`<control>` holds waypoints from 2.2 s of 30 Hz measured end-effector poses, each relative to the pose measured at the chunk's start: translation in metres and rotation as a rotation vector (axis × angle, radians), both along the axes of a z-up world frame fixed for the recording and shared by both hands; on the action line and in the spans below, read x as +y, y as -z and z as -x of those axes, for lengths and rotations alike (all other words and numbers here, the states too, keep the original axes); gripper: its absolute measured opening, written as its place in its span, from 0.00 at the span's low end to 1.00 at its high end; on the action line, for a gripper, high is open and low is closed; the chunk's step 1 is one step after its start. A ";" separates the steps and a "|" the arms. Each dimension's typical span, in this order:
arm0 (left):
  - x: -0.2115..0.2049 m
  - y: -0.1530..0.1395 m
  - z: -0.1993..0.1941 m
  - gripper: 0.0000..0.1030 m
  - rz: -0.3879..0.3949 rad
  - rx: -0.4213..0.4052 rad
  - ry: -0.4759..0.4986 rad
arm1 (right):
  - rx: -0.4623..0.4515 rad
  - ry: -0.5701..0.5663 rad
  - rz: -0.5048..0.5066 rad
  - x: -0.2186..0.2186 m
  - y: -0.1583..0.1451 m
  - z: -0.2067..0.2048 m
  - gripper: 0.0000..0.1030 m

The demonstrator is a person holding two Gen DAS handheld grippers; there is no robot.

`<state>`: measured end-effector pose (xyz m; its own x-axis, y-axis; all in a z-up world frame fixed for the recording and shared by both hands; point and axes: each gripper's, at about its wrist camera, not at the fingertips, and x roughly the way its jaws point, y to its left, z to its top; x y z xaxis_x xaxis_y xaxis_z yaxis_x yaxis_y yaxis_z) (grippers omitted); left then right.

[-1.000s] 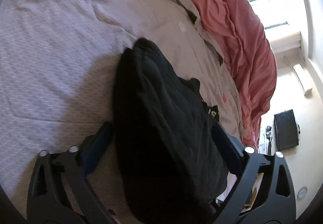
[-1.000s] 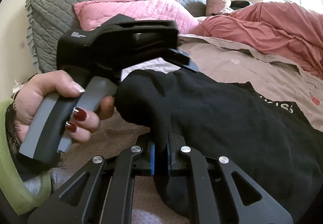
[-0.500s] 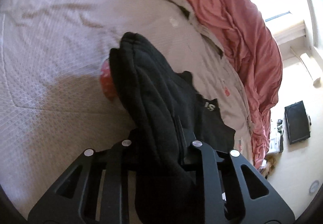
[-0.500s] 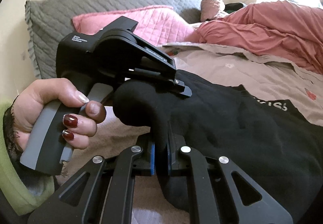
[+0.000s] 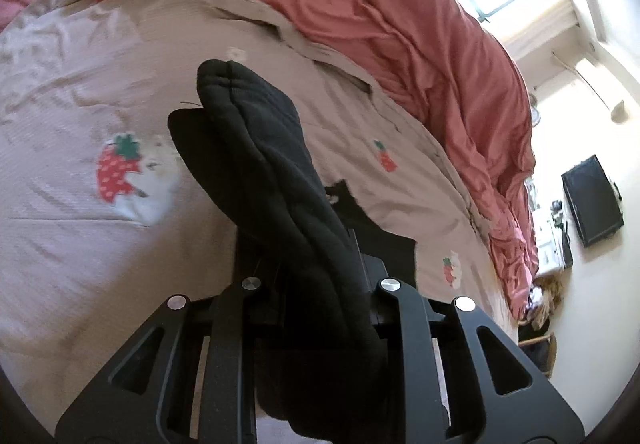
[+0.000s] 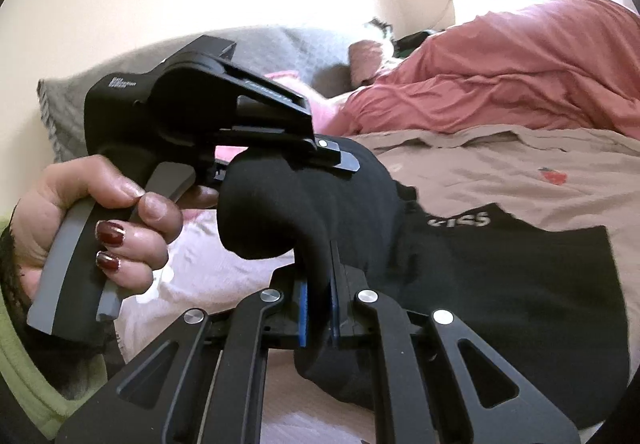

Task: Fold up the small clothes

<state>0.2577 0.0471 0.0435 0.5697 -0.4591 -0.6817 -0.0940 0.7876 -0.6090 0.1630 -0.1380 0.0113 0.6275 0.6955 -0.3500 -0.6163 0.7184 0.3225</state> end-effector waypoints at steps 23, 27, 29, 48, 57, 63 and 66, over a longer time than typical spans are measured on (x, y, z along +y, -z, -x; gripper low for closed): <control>-0.173 0.023 -0.033 0.29 -0.118 0.067 0.222 | 0.167 0.216 -0.118 -0.133 0.039 0.005 0.07; -0.184 0.028 -0.027 0.73 -0.020 0.051 0.276 | 0.251 0.254 -0.108 -0.151 0.062 0.002 0.08; -0.178 0.027 -0.020 0.73 -0.058 0.023 0.249 | 0.313 0.273 -0.123 -0.163 0.072 0.002 0.11; -0.128 0.065 0.033 0.76 -0.441 -0.081 0.102 | 0.220 0.336 -0.035 -0.195 0.031 0.012 0.41; -0.137 0.071 0.046 0.77 -0.457 -0.082 0.153 | 0.187 0.325 0.017 -0.181 0.016 0.007 0.45; -0.135 0.066 0.055 0.82 -0.478 -0.095 0.144 | 0.170 0.324 0.047 -0.178 0.009 0.003 0.57; -0.130 0.063 0.057 0.82 -0.479 -0.098 0.131 | 0.169 0.318 0.067 -0.177 0.005 -0.002 0.59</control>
<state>0.2005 -0.0828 -0.0194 0.5999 -0.1794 -0.7797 0.0636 0.9821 -0.1771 0.1653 -0.3148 0.0066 0.7385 0.4469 -0.5049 -0.3007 0.8885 0.3465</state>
